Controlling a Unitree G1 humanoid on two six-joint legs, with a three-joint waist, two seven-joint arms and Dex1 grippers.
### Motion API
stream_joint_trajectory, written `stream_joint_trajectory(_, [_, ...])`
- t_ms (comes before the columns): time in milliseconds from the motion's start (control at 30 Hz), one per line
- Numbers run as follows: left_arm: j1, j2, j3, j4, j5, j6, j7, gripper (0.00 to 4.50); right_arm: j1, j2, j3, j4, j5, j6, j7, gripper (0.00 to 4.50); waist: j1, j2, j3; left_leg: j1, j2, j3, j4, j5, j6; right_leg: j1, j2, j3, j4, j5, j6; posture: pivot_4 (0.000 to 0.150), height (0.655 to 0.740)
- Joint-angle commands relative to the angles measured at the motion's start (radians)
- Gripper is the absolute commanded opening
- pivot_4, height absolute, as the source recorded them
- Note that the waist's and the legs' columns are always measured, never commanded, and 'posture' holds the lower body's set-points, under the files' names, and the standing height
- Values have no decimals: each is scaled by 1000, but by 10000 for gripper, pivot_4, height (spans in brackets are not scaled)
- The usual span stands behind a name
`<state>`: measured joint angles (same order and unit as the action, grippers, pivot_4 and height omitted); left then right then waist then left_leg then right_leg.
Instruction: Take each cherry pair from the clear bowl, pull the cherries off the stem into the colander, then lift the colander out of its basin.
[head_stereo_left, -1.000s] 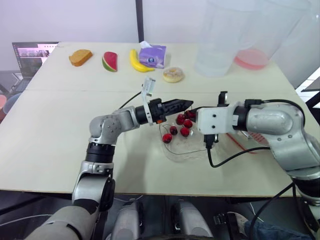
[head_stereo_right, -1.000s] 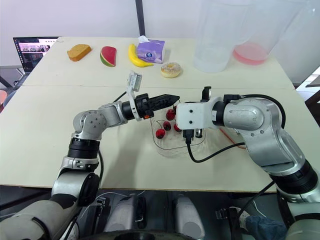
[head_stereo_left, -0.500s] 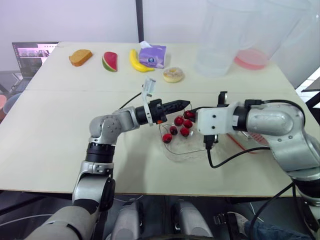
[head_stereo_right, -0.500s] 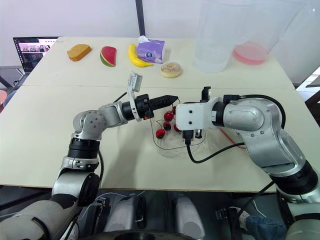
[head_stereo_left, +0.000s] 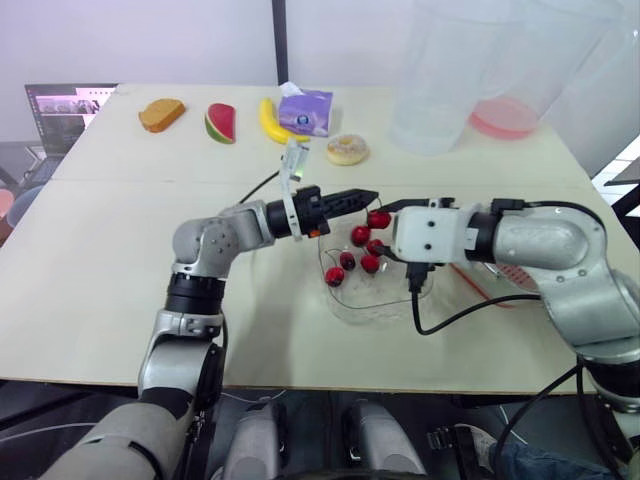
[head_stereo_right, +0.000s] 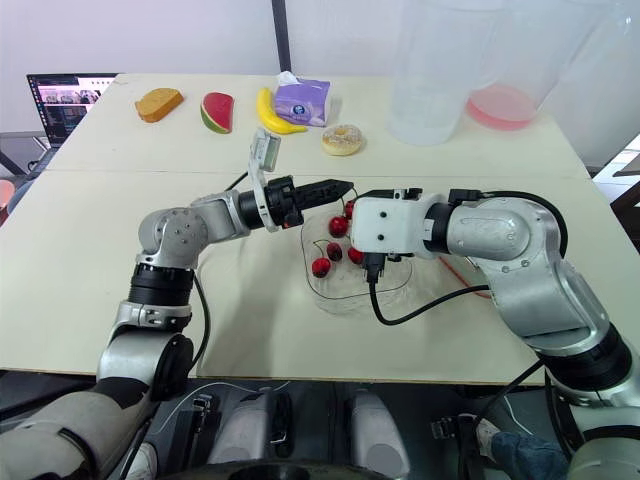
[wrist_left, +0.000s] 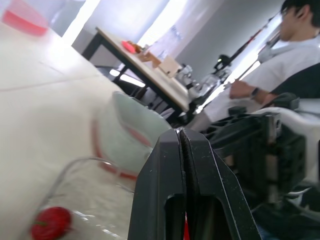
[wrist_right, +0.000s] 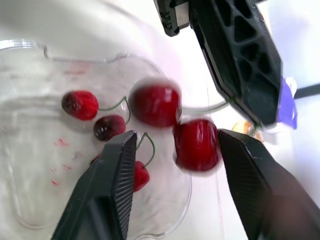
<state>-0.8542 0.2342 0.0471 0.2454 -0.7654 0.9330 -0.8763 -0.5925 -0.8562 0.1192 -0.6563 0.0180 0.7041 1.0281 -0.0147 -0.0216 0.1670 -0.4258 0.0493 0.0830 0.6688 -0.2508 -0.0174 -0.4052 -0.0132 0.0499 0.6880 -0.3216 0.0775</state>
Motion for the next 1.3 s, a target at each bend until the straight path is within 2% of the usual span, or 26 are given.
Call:
stream_joint_trajectory(33, [-72, 109, -30, -11, 48, -59, -138, 0, -64, 27, -197, -70, 215, 256, 26, 24502, -1, 0, 0, 0, 0, 0, 0, 0, 0, 0, 0, 0, 0, 0, 0, 1500, 7400])
stream_joint_trajectory(200, [-122, 281, -86, -77, 53, -76, -368, 0, -142, 136, -316, -56, 430, 548, -39, 24502, -2, 0, 0, 0, 1, 0, -2, 0, 0, 0, -1, 0, 0, 0, -1, 1500, 7400])
stream_joint_trajectory(367, [-128, 354, -111, -135, 77, -144, -495, 0, -186, 269, -306, -12, 537, 643, -132, 24502, 1, 0, 0, 0, 0, 0, -2, -3, 5, 0, -2, 0, 0, 0, -1, 1500, 7400])
stream_joint_trajectory(633, [-133, 340, -100, -158, 92, -158, -466, 0, -247, 372, -281, 53, 662, 679, -226, 24502, 0, 0, 0, -1, 0, 0, -1, -4, 7, -1, -1, 0, 0, 0, 0, 1500, 7400])
stream_joint_trajectory(1233, [-119, 315, -85, -219, 54, -121, -409, 0, -226, 338, -198, 113, 729, 595, -346, 24502, -3, 0, 0, -1, 0, 0, -1, -4, 7, -2, -1, 0, 0, 0, 0, 1500, 7400])
stream_joint_trajectory(1300, [-120, 313, -85, -221, 53, -119, -404, 0, -218, 329, -192, 111, 734, 590, -349, 18275, -3, 0, 0, -1, 0, 0, -1, -4, 7, -2, -1, 0, 0, 0, 0, 1500, 7400])
